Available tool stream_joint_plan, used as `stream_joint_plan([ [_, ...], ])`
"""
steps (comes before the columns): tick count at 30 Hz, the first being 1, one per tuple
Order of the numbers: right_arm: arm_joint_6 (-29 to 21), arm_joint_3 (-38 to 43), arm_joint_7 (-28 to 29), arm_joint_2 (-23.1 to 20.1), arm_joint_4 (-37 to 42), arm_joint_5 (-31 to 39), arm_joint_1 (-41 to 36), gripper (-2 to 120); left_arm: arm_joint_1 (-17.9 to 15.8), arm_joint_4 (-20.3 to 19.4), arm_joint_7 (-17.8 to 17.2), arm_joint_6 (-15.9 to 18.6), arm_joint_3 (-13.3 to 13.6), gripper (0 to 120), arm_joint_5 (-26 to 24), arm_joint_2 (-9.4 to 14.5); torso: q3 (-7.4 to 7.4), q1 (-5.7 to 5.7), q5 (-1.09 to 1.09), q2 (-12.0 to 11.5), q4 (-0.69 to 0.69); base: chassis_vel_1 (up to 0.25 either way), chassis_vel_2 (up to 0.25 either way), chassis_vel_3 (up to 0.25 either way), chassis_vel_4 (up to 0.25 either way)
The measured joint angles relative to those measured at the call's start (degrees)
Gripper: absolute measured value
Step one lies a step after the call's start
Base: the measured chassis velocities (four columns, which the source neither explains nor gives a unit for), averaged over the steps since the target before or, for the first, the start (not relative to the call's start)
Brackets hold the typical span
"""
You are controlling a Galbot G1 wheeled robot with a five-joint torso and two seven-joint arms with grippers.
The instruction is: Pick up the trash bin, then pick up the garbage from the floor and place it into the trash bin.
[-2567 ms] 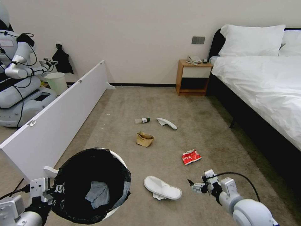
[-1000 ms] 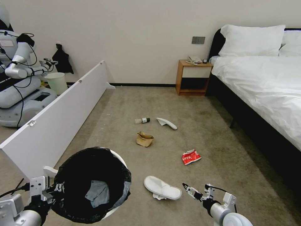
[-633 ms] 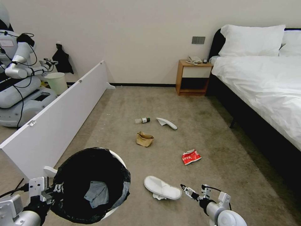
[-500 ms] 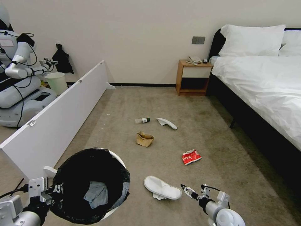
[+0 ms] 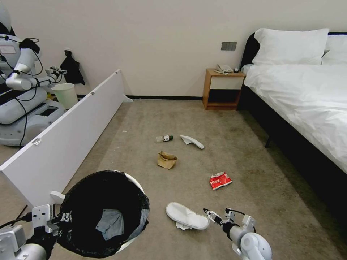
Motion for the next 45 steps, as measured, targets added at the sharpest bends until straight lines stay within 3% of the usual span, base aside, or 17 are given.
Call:
stream_joint_plan([
  [28,-0.1,-1.1,-1.9,2.0,-7.9,-5.5,2.9,99,0.4,0.0,0.0,0.0,0.1,3,0.0,-0.2,0.00,0.00,0.00,0.0,0.00,0.000,0.000,0.000,0.000],
  [35,-0.2,-2.1,-2.7,2.7,-9.9,-7.5,3.5,82,0.4,0.0,0.0,0.0,0.0,3,0.0,-0.2,0.00,0.00,0.00,0.0,0.00,0.000,0.000,0.000,0.000],
  [37,-0.2,-2.3,-3.4,3.0,-10.7,-8.2,3.9,67,0.3,0.0,0.0,0.0,0.0,3,-0.1,-0.1,0.00,0.00,0.00,0.0,0.01,0.000,0.000,0.000,0.000],
  [41,-0.2,-2.4,-3.6,3.0,-10.9,-8.4,4.1,58,0.2,0.0,0.0,0.0,0.0,3,-0.1,-0.1,0.00,0.00,0.00,0.0,0.00,0.000,0.000,0.000,0.000],
  [43,-0.2,-2.6,-3.9,2.8,-11.0,-8.5,4.2,45,0.0,0.0,0.0,0.0,0.0,3,-0.1,-0.1,0.00,0.00,0.00,0.0,0.00,0.000,0.000,0.000,0.000],
  [45,-0.2,-2.6,-4.0,2.8,-11.0,-8.5,4.3,43,0.0,0.0,0.0,0.0,0.0,3,-0.1,-0.1,0.00,0.00,0.00,0.0,0.00,0.000,0.000,0.000,0.000],
])
